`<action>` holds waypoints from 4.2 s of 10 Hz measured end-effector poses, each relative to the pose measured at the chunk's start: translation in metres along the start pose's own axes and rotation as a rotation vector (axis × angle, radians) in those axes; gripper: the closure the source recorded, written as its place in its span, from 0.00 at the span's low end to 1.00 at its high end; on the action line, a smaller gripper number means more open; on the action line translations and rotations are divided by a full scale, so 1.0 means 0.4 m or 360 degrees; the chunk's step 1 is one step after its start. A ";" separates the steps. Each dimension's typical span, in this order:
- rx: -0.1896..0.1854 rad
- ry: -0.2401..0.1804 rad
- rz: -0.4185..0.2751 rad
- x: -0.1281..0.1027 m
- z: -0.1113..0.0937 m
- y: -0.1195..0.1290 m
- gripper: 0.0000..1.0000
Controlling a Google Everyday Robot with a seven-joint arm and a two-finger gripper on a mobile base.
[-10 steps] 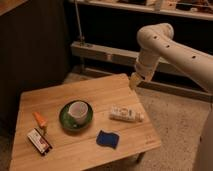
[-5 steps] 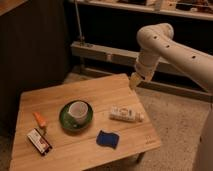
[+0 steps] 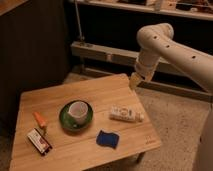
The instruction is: Stand the bottle upright
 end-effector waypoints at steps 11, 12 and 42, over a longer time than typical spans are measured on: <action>0.0001 0.0000 -0.0005 0.000 -0.001 0.000 0.35; 0.0003 -0.0006 -0.0030 0.000 -0.005 -0.001 0.35; -0.0140 -0.0752 -0.1365 0.303 0.301 0.058 0.35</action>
